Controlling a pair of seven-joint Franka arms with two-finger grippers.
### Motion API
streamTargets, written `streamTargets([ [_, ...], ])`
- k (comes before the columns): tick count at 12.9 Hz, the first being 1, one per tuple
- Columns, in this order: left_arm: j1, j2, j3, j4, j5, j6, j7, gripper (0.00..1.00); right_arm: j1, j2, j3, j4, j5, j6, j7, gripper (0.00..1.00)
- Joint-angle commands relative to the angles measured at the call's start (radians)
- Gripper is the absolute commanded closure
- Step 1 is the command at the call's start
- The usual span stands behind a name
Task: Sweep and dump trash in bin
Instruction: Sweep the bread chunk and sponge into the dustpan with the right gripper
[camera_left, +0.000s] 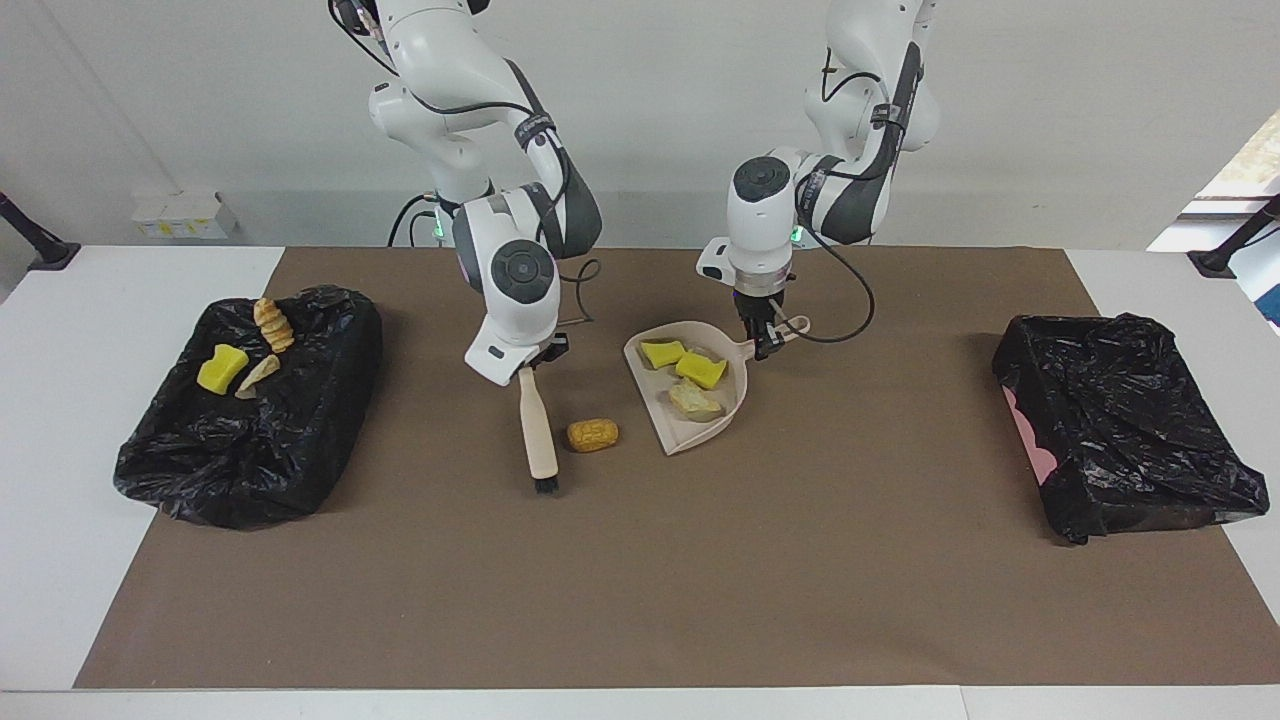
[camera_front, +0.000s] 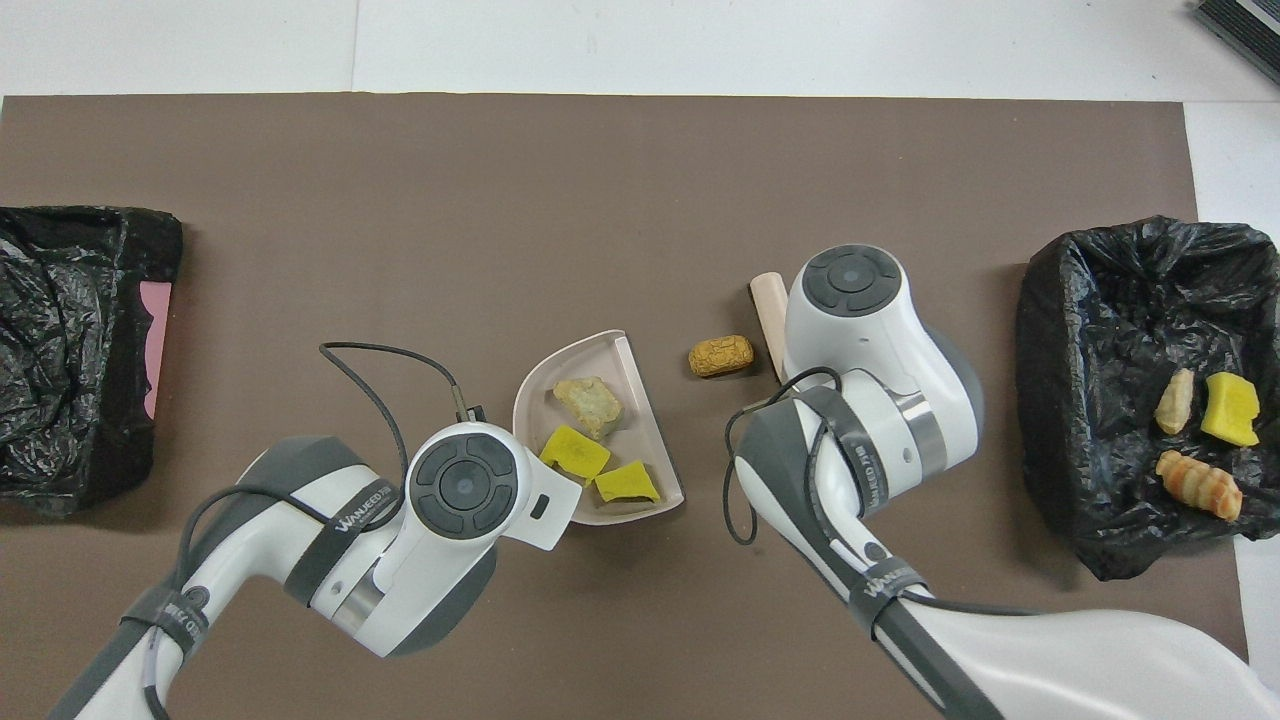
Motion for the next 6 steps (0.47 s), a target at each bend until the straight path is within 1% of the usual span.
streamTargets([
  [1, 0.007, -0.021, 0.003, -0.025, 0.010, 0.005, -0.026, 1.00, 0.051, -0.013, 0.015, -0.023, 0.010, 0.017, -0.057, 1.00],
  [4, 0.007, -0.023, 0.000, -0.026, 0.010, 0.000, -0.028, 1.00, 0.083, -0.030, 0.024, -0.048, 0.117, 0.032, -0.181, 1.00],
  [6, 0.007, -0.023, 0.000, -0.026, 0.012, 0.004, -0.028, 1.00, 0.116, -0.046, 0.024, -0.075, 0.200, 0.079, -0.249, 1.00],
])
